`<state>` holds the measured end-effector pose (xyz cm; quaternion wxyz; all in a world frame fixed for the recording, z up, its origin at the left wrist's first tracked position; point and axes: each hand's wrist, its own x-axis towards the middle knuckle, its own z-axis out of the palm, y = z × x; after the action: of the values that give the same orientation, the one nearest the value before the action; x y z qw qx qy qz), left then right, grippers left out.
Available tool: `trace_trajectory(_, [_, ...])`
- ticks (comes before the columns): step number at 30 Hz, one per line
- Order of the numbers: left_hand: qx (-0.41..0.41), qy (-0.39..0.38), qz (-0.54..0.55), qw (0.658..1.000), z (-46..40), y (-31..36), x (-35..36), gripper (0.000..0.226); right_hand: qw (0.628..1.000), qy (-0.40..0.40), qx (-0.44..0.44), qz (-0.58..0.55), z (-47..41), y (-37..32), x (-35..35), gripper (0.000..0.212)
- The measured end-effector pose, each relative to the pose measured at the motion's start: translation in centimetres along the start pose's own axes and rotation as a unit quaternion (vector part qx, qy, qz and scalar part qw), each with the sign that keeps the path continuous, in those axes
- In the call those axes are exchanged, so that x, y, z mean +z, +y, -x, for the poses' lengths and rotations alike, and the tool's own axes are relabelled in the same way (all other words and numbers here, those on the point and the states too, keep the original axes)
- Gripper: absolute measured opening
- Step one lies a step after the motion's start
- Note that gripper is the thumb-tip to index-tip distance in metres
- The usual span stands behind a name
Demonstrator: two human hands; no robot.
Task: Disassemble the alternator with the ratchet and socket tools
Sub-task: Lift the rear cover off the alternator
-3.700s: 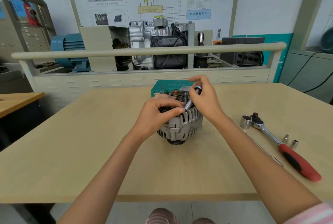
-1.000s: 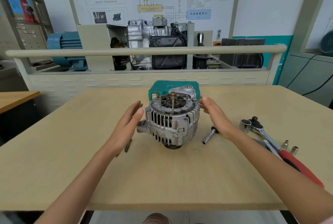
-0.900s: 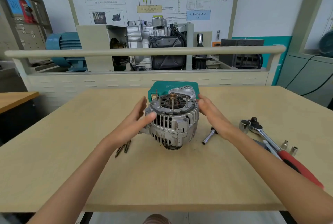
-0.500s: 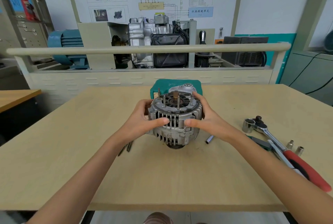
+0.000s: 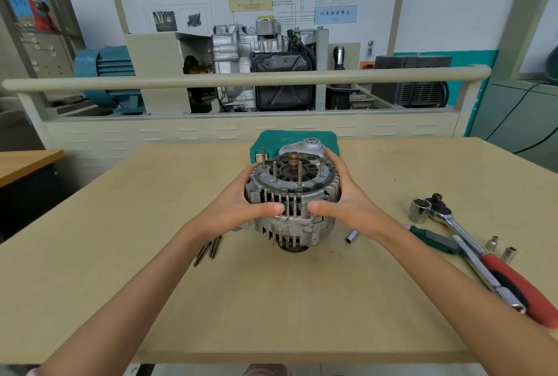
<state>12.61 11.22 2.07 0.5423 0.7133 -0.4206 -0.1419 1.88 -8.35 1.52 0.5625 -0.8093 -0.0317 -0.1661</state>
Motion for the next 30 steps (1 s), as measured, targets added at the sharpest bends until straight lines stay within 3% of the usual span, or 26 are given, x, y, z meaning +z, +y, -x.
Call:
trace_trajectory(6, [0.018, 0.035, -0.005, 0.999, 0.2, 0.1, 0.5, 0.076, 0.999, 0.022, -0.021, -0.013, 0.0, -0.5, 0.6, 0.135])
trace_trajectory(14, [0.037, 0.101, 0.013, 0.994, 0.5, 2.1, 2.2, 0.076, 0.997, 0.046, -0.034, -0.046, -0.3, -1.7, 0.7, 0.12])
trace_trajectory(18, [0.068, 0.191, -0.049, 0.978, -2.4, 9.7, 0.9, 0.106, 0.988, 0.118, -0.089, -0.053, -2.2, -8.0, -2.9, 0.117])
trace_trajectory(22, [0.087, 0.18, -0.081, 0.976, -2.8, 14.2, -1.3, 0.118, 0.984, 0.126, -0.122, 0.001, -3.2, -12.3, -5.0, 0.114])
trace_trajectory(26, [0.038, 0.174, -0.07, 0.981, -2.2, 12.6, -1.0, 0.116, 0.99, 0.116, -0.075, 0.0, -3.7, -10.7, -3.9, 0.094])
trace_trajectory(30, [-0.001, 0.166, -0.053, 0.985, -2.2, 10.2, -1.1, 0.115, 0.993, 0.11, -0.032, -0.023, -4.2, -8.5, -2.5, 0.095])
